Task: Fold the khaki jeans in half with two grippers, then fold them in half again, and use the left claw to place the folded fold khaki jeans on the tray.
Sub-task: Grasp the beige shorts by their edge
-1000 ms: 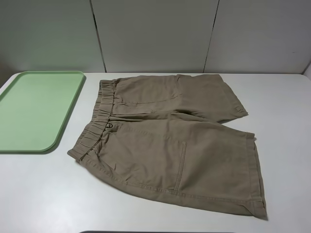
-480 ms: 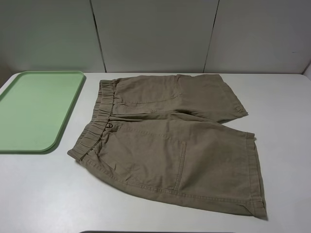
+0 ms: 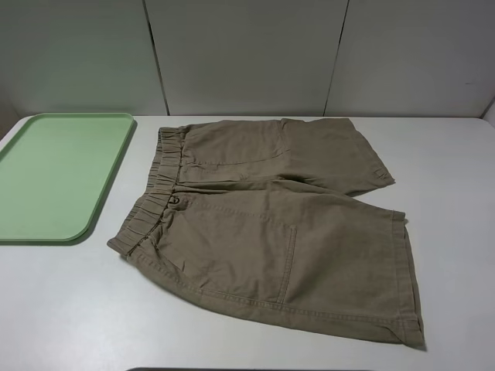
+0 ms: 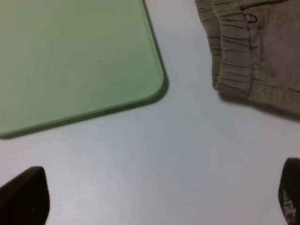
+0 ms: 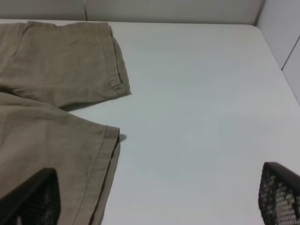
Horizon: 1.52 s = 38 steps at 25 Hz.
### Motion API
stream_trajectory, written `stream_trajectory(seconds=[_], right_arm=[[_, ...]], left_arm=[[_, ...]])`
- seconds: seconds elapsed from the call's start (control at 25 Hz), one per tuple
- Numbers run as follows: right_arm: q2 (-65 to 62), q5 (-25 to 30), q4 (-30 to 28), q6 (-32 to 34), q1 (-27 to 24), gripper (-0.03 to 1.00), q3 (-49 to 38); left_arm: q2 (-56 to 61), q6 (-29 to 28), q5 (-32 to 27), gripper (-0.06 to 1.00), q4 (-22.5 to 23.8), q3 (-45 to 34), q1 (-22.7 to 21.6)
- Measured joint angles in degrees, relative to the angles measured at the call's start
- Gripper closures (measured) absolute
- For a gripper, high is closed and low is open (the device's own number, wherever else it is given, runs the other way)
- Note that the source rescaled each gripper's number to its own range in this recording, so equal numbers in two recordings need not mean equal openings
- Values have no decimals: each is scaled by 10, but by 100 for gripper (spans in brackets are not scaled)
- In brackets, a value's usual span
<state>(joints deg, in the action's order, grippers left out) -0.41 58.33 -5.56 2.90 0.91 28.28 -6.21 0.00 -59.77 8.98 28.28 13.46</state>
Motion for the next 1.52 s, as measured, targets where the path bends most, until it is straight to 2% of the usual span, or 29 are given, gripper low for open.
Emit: stream_trajectory(seconds=[1.28, 1.52], right_arm=[[0, 0, -1, -1, 44, 4, 0], [0, 0, -1, -17, 54, 4, 0]], left_arm=[[0, 0, 0, -4, 0, 0, 0], [0, 0, 0, -4, -3, 0, 0]])
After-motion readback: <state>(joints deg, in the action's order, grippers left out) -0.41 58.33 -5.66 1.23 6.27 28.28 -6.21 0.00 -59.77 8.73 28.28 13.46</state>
